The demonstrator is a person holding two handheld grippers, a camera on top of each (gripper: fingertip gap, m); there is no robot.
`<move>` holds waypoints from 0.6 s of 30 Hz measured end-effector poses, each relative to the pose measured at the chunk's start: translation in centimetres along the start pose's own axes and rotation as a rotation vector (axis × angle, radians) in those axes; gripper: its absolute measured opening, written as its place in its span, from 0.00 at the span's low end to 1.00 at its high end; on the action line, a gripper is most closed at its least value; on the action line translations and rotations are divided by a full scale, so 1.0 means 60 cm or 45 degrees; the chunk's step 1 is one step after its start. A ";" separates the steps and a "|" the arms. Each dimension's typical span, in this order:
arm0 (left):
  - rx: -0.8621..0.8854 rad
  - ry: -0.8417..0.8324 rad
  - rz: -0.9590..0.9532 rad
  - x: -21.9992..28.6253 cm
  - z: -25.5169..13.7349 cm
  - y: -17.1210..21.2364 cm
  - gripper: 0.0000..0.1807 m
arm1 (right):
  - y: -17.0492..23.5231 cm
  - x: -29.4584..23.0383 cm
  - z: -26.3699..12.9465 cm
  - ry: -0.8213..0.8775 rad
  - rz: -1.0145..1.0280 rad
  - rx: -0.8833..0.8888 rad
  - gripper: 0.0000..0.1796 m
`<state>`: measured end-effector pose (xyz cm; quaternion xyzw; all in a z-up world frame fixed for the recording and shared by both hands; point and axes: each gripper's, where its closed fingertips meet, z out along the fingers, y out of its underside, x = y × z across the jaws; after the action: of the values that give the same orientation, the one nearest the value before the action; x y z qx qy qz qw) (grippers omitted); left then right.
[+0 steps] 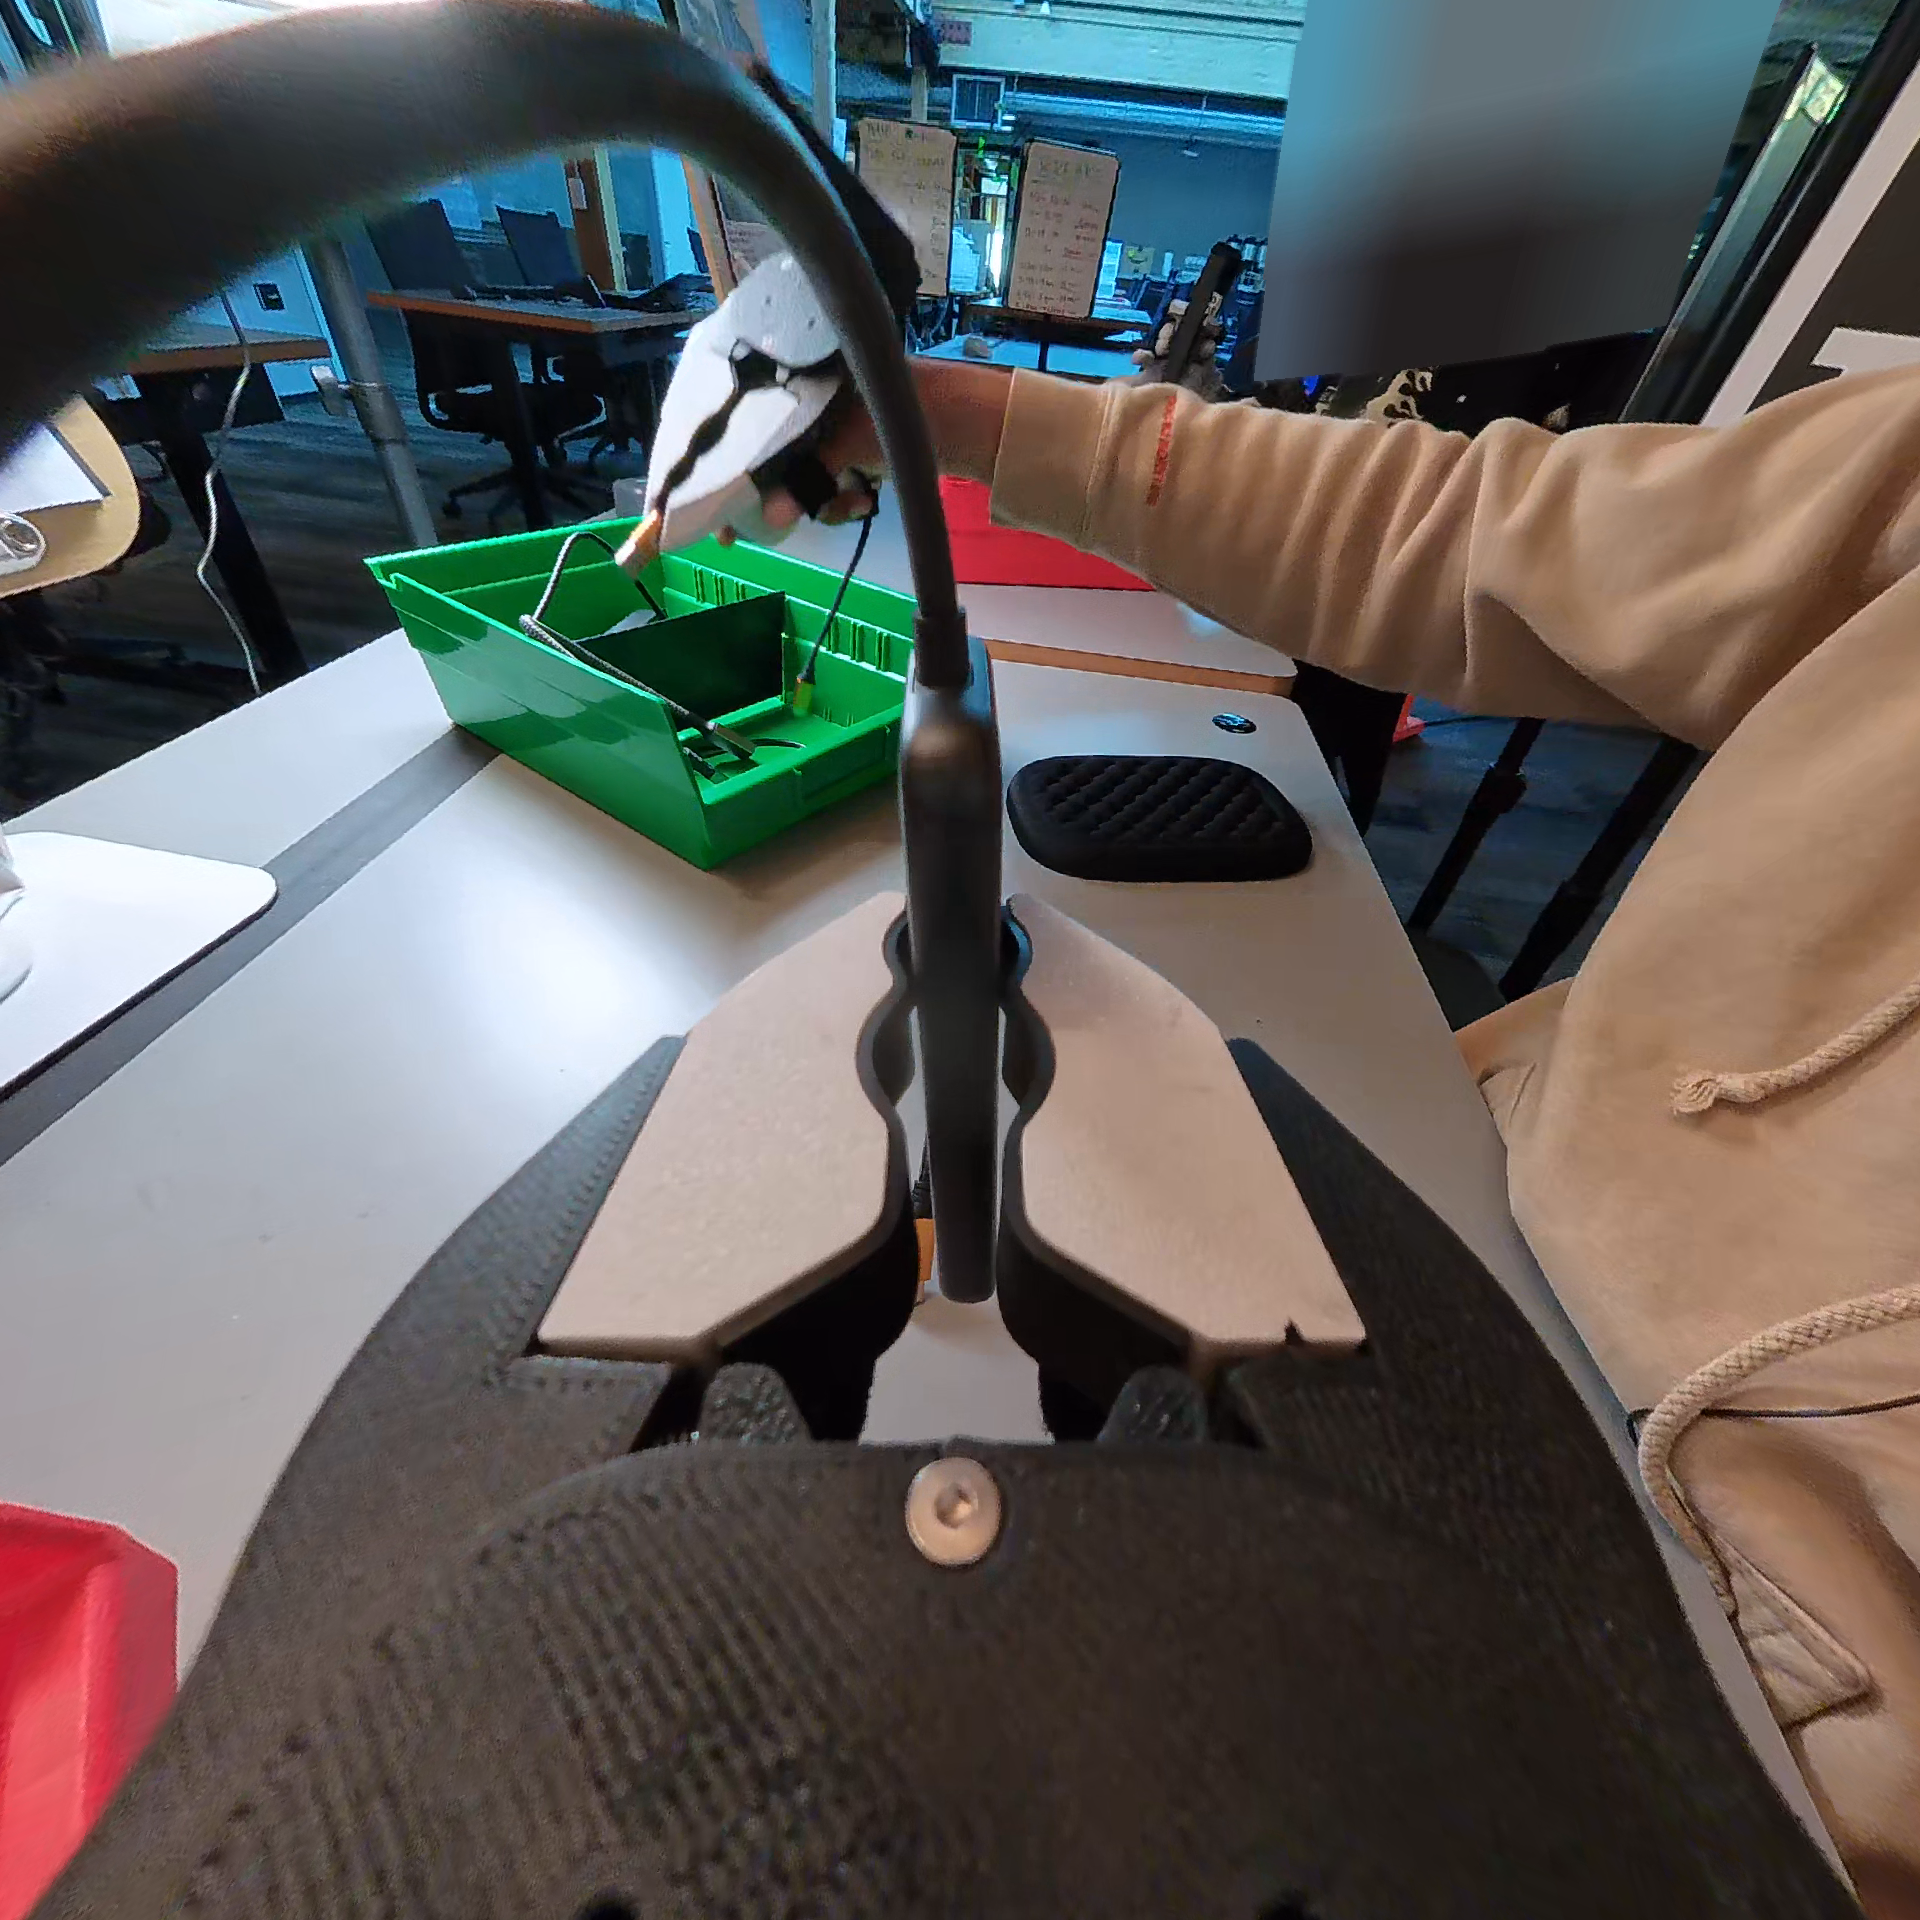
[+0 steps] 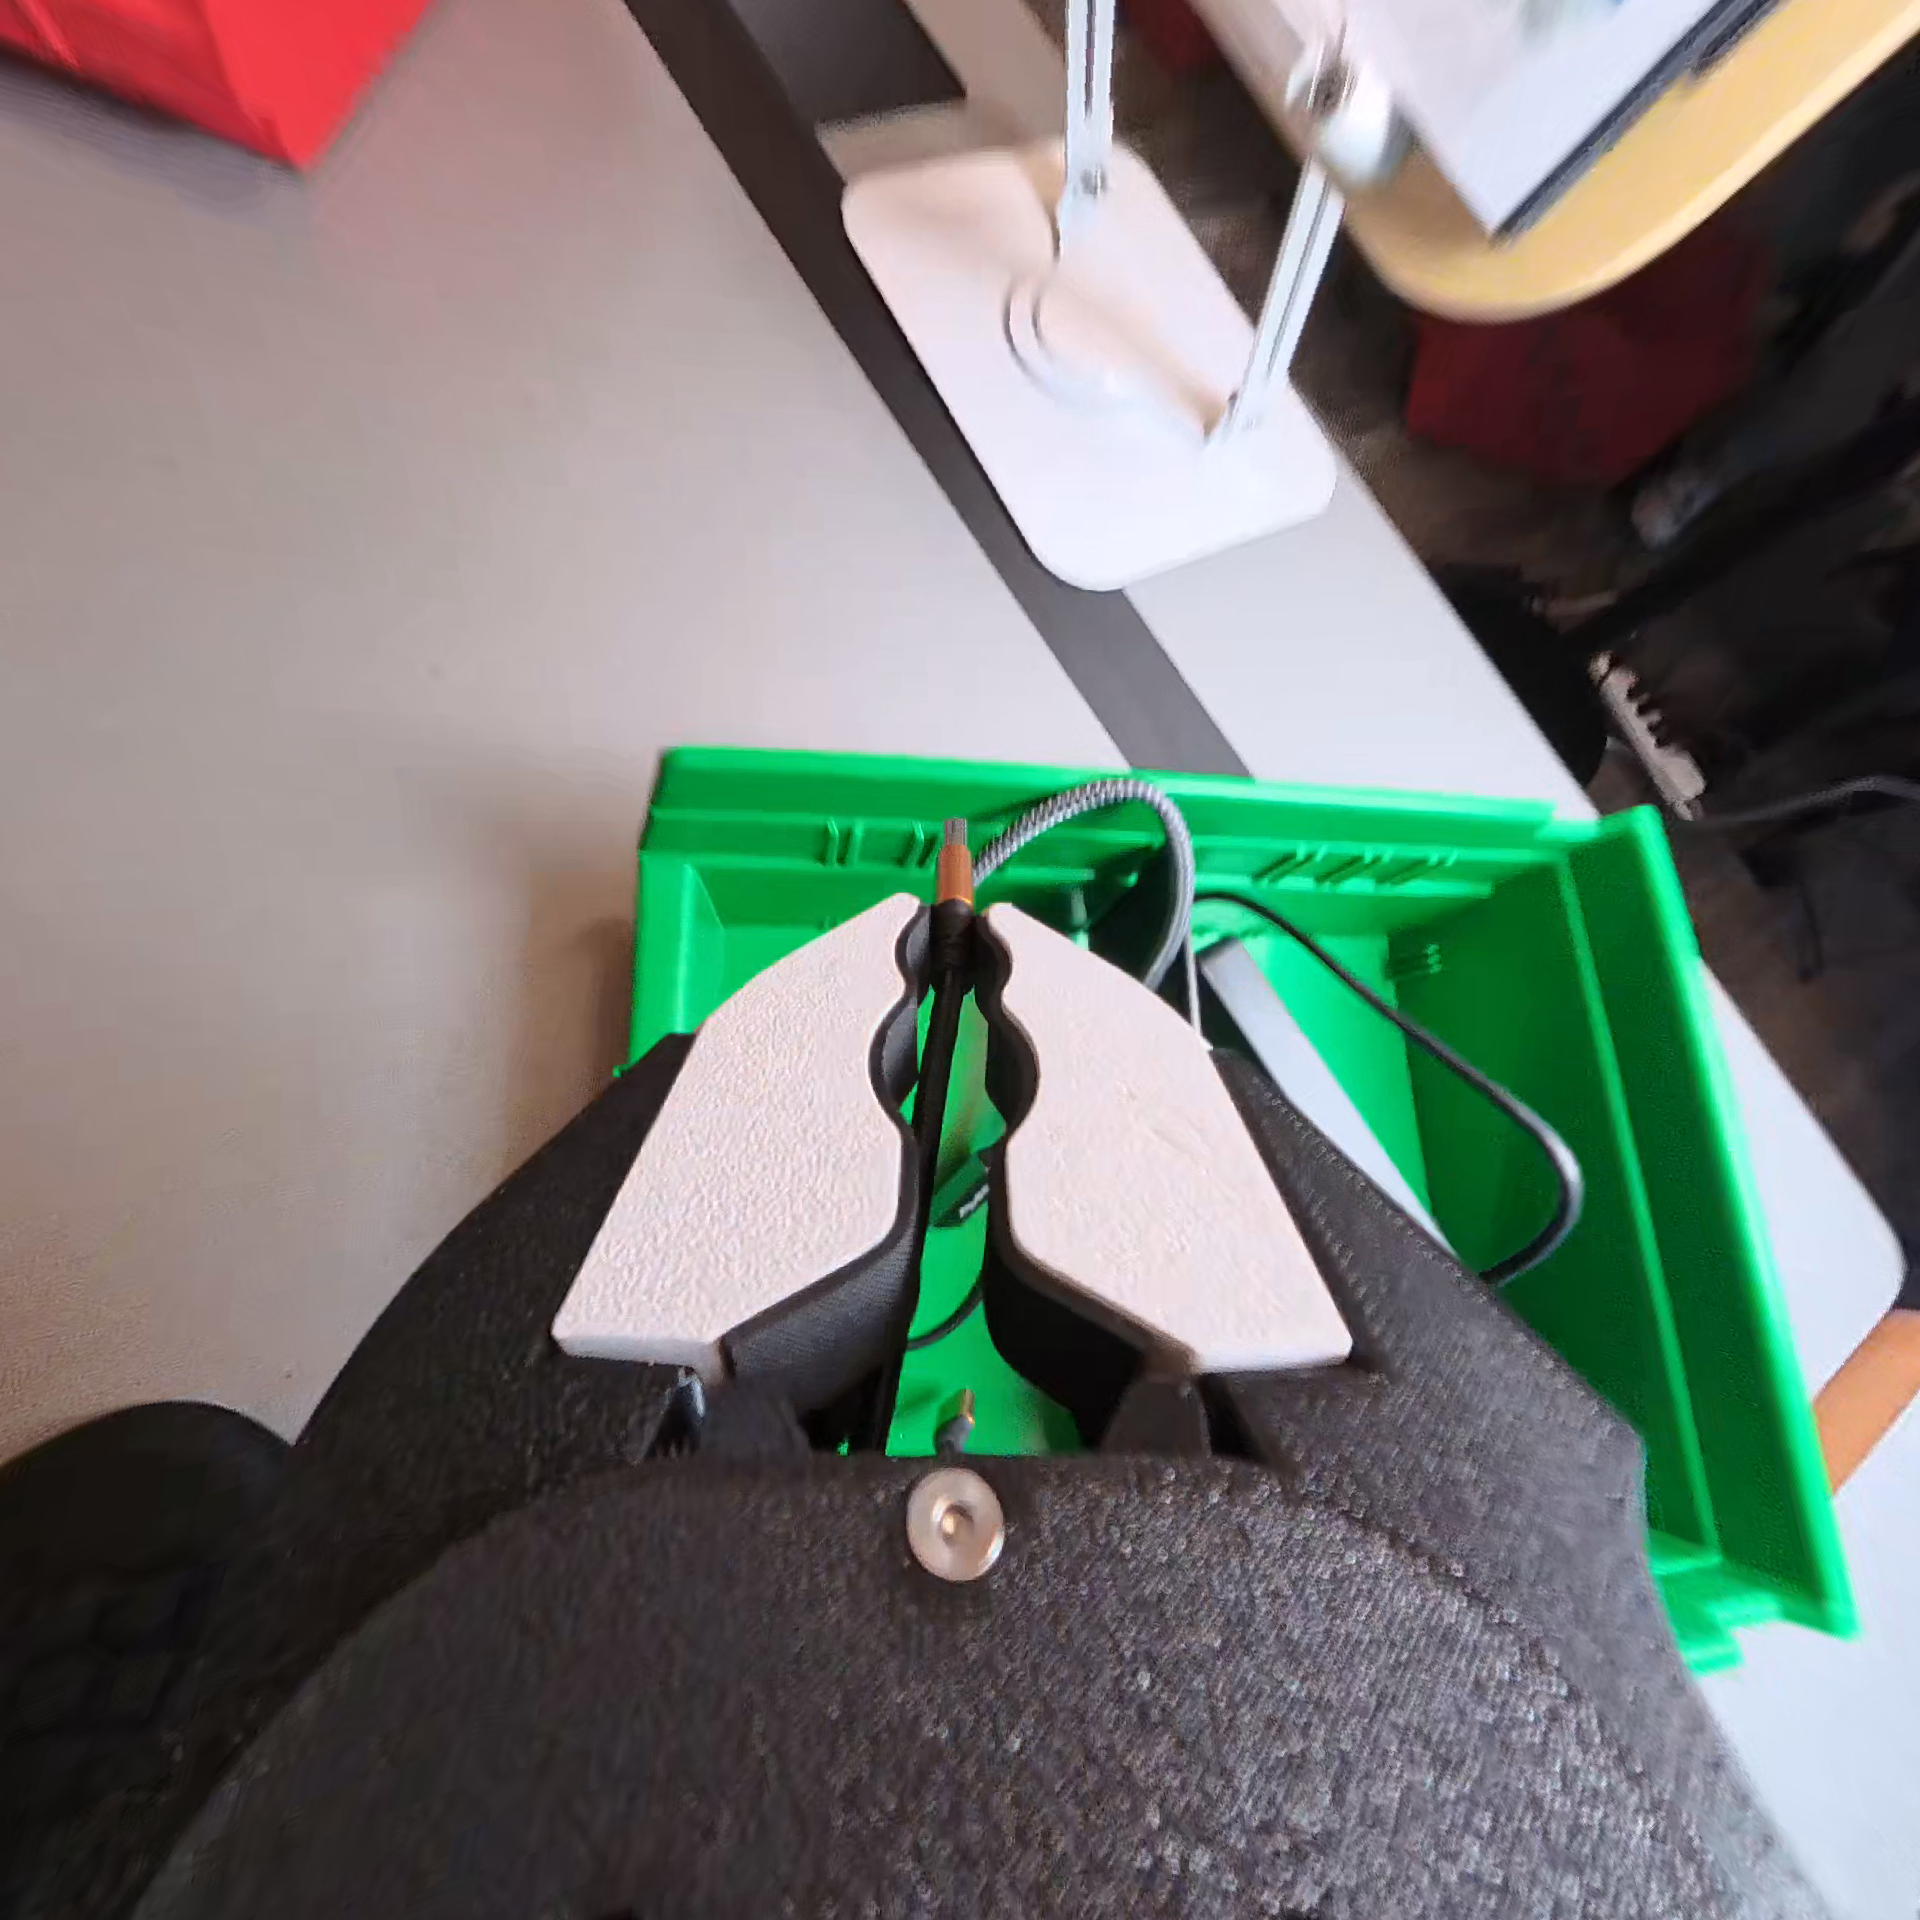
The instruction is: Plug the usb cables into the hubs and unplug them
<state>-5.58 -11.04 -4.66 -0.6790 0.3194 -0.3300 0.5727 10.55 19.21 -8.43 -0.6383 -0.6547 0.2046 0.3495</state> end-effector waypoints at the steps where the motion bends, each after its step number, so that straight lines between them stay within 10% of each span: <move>1: -0.001 0.001 -0.001 0.000 0.000 0.000 0.07 | 0.015 0.002 0.011 0.005 0.006 -0.036 0.04; 18: -0.062 0.018 -0.013 0.002 0.016 0.019 0.07 | 0.036 0.054 -0.004 0.126 -0.063 -0.422 0.10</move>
<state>-4.79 -10.73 -5.89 -0.6919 0.3279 -0.3299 0.5522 12.42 22.56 -9.18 -0.6802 -0.6769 0.0537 0.2763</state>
